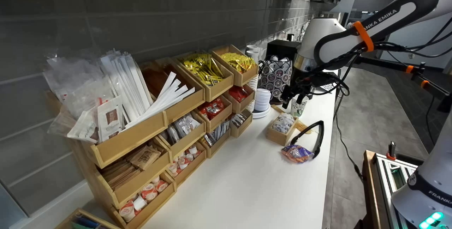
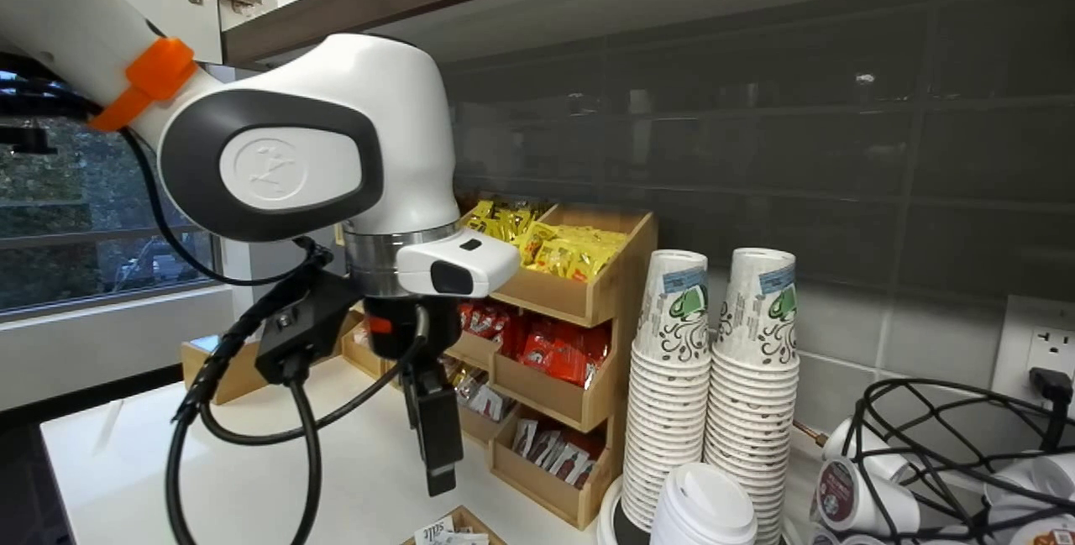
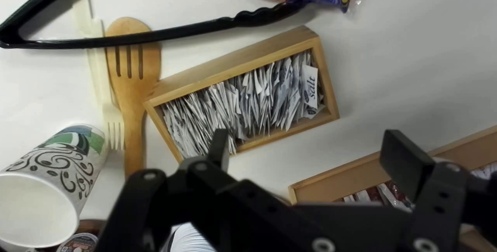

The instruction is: Place one sachet from the counter in the wooden box.

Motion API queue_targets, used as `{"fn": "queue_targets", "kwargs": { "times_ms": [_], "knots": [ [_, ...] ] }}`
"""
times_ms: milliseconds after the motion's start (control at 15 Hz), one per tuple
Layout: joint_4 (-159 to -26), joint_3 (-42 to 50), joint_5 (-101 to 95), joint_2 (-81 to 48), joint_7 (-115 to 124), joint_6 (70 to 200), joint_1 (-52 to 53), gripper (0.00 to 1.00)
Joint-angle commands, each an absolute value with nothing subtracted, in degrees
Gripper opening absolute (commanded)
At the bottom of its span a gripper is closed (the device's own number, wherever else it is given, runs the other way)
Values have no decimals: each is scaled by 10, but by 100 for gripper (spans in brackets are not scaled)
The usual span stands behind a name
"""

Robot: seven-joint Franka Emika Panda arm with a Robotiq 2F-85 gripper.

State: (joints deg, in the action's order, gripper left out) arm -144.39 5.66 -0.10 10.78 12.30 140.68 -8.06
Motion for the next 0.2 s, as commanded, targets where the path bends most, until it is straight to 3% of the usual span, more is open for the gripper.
{"fn": "queue_targets", "kwargs": {
  "times_ms": [0,133],
  "knots": [
    [-1443,56,-1,107,123,1406,-82,100],
    [-1443,56,-1,107,123,1406,-81,100]
  ]
}}
